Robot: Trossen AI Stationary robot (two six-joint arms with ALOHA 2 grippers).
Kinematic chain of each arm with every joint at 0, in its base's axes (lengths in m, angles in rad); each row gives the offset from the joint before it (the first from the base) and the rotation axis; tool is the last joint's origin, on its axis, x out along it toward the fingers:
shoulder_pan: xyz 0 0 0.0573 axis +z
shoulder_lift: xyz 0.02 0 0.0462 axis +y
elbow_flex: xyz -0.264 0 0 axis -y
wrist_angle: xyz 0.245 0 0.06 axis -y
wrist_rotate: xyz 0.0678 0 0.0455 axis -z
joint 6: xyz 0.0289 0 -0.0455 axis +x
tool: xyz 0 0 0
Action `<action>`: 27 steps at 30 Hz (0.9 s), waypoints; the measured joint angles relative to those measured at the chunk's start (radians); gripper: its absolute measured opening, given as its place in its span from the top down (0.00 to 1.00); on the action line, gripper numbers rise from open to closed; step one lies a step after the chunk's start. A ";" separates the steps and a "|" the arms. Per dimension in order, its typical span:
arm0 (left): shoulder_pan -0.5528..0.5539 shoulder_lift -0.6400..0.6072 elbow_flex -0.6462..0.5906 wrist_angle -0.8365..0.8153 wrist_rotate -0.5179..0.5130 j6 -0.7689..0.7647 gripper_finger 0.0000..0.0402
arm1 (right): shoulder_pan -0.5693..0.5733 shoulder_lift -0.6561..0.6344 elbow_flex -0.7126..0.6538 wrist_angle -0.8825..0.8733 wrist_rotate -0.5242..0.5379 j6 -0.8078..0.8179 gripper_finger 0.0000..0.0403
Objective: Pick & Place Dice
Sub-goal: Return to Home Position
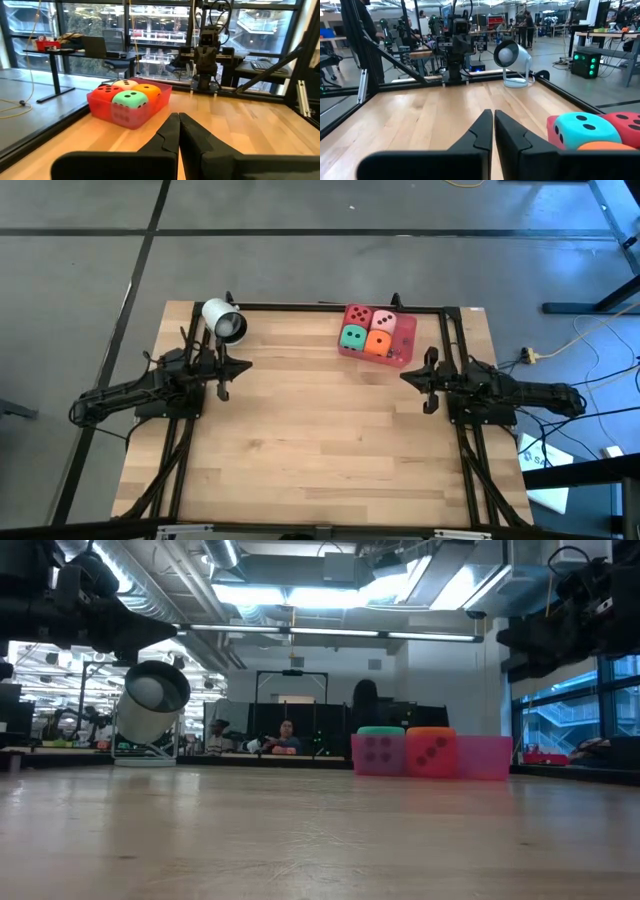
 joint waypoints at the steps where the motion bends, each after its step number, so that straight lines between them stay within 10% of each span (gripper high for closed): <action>1: 0.000 0.000 0.000 -0.003 -0.006 0.000 0.99 | 0.000 0.005 0.000 0.000 0.000 0.000 0.95; 27: 0.000 0.000 -0.001 -0.009 -0.058 0.000 0.99 | 0.000 0.024 0.000 0.001 0.000 -0.003 0.94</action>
